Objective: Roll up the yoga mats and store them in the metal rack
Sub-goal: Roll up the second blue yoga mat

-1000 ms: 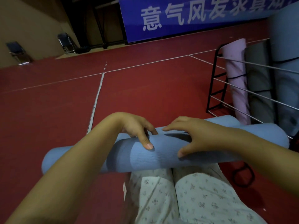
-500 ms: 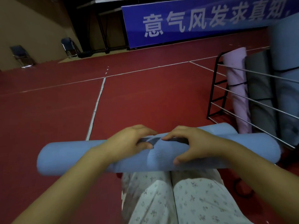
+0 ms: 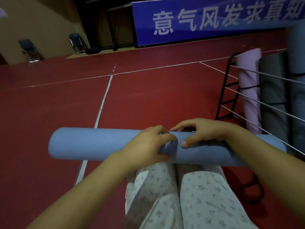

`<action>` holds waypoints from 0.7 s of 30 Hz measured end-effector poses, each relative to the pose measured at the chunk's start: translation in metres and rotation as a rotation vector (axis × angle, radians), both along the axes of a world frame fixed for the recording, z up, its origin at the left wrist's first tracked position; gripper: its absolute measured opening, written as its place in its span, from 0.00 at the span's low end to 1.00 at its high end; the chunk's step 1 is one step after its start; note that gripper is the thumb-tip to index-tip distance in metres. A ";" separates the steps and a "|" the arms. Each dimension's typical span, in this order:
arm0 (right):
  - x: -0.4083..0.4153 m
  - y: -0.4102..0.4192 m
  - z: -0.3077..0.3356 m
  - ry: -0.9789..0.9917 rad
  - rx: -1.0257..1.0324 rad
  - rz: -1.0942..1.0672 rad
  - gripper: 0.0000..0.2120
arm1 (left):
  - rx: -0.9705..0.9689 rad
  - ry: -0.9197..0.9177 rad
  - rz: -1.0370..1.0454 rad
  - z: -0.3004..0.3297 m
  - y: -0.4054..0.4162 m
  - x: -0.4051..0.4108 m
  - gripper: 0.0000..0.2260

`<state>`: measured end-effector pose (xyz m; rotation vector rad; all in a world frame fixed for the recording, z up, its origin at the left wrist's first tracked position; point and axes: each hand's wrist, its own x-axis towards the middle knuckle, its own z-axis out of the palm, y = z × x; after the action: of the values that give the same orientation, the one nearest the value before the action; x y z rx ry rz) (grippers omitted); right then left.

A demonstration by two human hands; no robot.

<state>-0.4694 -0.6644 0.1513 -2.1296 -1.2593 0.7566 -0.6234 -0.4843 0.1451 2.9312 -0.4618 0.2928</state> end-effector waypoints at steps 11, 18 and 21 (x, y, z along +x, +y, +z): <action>0.016 0.004 0.004 -0.111 0.168 -0.184 0.27 | -0.120 0.318 0.077 0.036 0.013 0.047 0.24; -0.015 -0.014 -0.007 -0.414 0.324 -0.108 0.27 | -0.283 0.492 0.099 0.047 0.027 0.074 0.20; -0.022 -0.015 -0.023 -0.522 0.301 -0.109 0.33 | -0.405 0.578 0.134 0.046 0.032 0.083 0.19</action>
<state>-0.4912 -0.6792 0.1285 -2.1846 -1.3877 -0.0514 -0.5401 -0.4528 0.1909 2.4856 -0.1011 -0.3963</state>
